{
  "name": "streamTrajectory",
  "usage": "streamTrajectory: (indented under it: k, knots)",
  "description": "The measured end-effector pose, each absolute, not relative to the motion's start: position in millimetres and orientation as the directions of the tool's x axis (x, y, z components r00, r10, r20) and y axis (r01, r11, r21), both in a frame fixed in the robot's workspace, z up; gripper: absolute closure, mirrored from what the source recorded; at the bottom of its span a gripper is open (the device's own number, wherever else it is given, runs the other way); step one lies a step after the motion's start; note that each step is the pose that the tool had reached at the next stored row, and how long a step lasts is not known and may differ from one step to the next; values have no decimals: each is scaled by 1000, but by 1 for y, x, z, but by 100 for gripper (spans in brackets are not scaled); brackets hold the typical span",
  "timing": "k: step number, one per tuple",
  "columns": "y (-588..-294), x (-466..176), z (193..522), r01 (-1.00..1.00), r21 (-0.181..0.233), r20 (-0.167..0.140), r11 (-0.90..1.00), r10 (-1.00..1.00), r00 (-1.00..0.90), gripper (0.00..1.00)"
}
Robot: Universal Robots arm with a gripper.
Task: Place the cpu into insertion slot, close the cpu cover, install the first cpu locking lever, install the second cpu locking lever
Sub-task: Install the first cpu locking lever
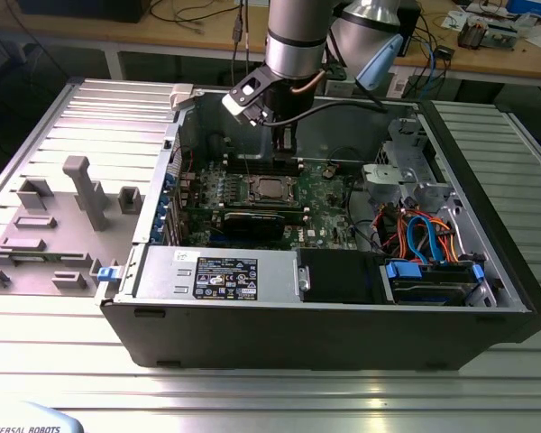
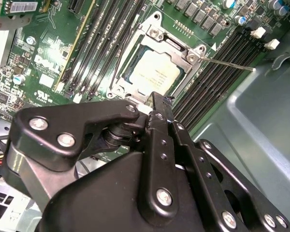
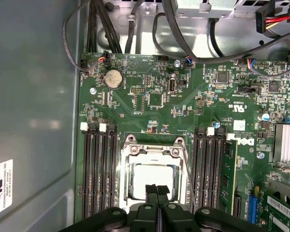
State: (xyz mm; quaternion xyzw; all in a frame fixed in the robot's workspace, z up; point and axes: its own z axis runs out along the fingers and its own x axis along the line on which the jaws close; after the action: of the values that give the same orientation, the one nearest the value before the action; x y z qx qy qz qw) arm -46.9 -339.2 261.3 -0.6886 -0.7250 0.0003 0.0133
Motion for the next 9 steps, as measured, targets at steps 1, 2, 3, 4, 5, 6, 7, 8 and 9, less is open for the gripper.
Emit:
streamTrajectory:
  k: [1, 2, 3, 4, 5, 6, 7, 8, 9]
  knots:
    - [-339, -47, 262, 998, -19, 19, 53, 998, -53, 89]
    - [-339, -47, 263, 998, -19, 19, 54, 998, -54, 89]
    - [-339, -47, 264, 998, -19, 19, 55, 998, -54, 89]
    - [-339, -47, 264, 998, -19, 19, 55, 998, -55, 89]
    - [-339, -47, 265, 998, -19, 19, 56, 998, -56, 89]
    - [-339, -47, 266, 998, -19, 19, 57, 998, -57, 89]
    - [-339, -47, 266, 998, -19, 19, 58, 998, -57, 89]
    - [-339, -47, 266, 998, -19, 19, 58, 998, -57, 89]
    - [-339, -47, 266, 998, -19, 19, 58, 998, -58, 89]
